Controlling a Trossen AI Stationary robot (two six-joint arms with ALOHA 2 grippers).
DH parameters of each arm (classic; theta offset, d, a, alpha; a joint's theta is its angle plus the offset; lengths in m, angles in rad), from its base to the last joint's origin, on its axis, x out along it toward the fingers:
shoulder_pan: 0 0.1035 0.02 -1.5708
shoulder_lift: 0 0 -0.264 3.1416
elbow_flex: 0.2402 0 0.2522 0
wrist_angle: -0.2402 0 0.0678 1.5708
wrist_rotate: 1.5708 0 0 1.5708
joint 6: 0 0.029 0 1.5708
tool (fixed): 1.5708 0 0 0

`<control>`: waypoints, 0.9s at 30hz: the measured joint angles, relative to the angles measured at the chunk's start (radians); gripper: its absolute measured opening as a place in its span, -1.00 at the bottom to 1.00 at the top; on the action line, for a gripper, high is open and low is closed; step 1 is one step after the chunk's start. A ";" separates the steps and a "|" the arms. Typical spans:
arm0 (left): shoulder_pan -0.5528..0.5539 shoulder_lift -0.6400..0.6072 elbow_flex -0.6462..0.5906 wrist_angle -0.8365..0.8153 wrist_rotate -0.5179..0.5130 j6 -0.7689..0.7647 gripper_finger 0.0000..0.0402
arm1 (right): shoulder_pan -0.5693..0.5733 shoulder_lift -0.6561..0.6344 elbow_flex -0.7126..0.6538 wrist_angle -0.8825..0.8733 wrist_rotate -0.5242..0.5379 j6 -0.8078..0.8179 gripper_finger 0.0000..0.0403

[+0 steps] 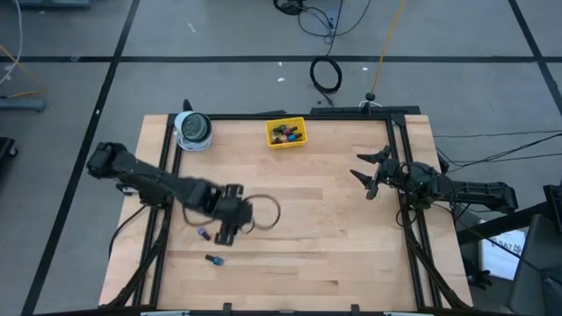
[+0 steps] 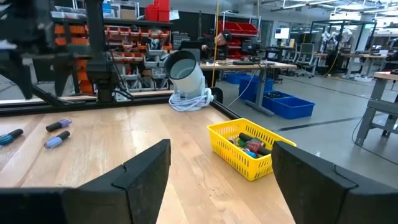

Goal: Pick & Place Nail Polish
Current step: Put the light purple nail polish bottle into the yellow bin

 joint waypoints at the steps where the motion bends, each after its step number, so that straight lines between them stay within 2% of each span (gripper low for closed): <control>1: -0.023 0.000 -0.021 0.008 -0.014 -0.022 0.11 | 0.000 0.000 0.000 0.000 0.000 0.000 0.33; 9: -0.111 0.002 -0.208 0.014 -0.065 -0.309 0.11 | 0.000 0.000 0.000 0.000 -0.001 0.026 0.33; 14: -0.117 0.002 -0.317 0.024 -0.073 -0.392 0.11 | 0.000 0.000 0.000 0.000 -0.001 0.026 0.33; 22: -0.117 0.002 -0.418 0.178 -0.041 -0.375 0.11 | 0.000 0.000 0.000 0.000 -0.001 0.026 0.33; 27: -0.117 0.002 -0.433 0.250 -0.022 -0.284 0.11 | 0.000 0.000 0.000 0.000 0.000 0.026 0.33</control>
